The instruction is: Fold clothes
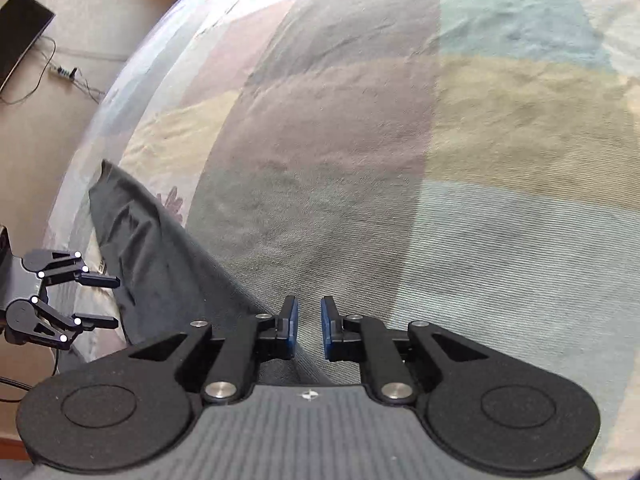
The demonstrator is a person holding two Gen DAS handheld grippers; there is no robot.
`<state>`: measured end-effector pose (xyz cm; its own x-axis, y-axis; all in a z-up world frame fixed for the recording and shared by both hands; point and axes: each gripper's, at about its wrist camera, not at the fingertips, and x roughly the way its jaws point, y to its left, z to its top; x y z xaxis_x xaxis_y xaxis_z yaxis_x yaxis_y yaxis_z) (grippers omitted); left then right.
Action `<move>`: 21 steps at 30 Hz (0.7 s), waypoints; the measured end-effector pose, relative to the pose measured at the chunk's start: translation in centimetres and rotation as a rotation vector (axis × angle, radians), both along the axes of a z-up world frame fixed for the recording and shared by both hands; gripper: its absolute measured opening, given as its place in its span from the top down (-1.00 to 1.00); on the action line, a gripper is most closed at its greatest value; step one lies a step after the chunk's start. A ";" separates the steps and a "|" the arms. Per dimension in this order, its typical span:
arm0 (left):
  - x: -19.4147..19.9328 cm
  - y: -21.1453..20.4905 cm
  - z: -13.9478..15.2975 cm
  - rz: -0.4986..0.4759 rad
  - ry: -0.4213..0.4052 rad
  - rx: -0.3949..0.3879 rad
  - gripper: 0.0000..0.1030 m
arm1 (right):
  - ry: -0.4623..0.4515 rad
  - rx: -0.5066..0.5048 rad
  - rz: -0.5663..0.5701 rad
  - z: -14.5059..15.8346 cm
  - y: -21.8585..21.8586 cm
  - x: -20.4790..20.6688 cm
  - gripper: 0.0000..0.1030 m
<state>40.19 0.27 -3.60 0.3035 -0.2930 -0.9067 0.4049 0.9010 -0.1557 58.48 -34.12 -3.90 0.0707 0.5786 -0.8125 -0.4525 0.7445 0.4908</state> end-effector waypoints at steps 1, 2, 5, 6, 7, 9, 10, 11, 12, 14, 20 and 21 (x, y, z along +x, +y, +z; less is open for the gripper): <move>-0.2 -0.1 0.0 0.003 0.002 -0.004 -0.03 | -0.009 -0.010 -0.012 0.6 -0.8 -0.6 0.67; -0.4 -0.3 0.0 0.006 0.004 -0.008 -0.03 | -0.012 -0.015 -0.018 1.2 -1.5 -1.4 0.65; -1.1 -0.8 -0.4 0.015 0.022 -0.021 -0.03 | 0.017 -0.045 0.030 1.4 -2.2 -4.8 0.57; -1.4 -1.1 -0.6 0.012 0.029 -0.022 -0.03 | 0.022 -0.090 0.050 0.8 -2.1 -6.0 0.55; -1.7 -1.4 -0.7 0.008 0.035 -0.023 -0.03 | 0.024 -0.144 0.065 -0.1 -1.9 -7.0 0.55; -2.2 -2.0 -1.1 0.001 0.048 -0.025 -0.03 | 0.023 -0.225 0.038 -2.0 -1.9 -8.2 0.57; -2.4 -2.1 -1.2 0.003 0.057 -0.026 -0.03 | 0.002 -0.255 0.009 -2.8 -2.1 -8.6 0.83; -2.5 -2.3 -1.3 0.007 0.067 -0.028 -0.03 | -0.038 -0.268 -0.031 -3.1 -2.4 -8.7 1.00; -2.6 -2.3 -1.3 0.009 0.068 -0.025 -0.03 | -0.072 -0.273 -0.088 -3.0 -2.8 -8.7 1.00; -2.7 -2.4 -1.2 -0.002 0.058 -0.009 -0.03 | -0.133 -0.293 -0.222 -2.6 -3.7 -9.0 1.00; -4.3 -3.3 0.1 -0.105 0.008 0.065 -0.03 | -0.201 -0.244 -0.184 -0.1 -1.9 -14.4 0.43; -5.2 -3.4 0.3 -0.138 0.002 0.080 -0.03 | -0.212 -0.236 -0.150 0.4 -1.2 -16.0 0.36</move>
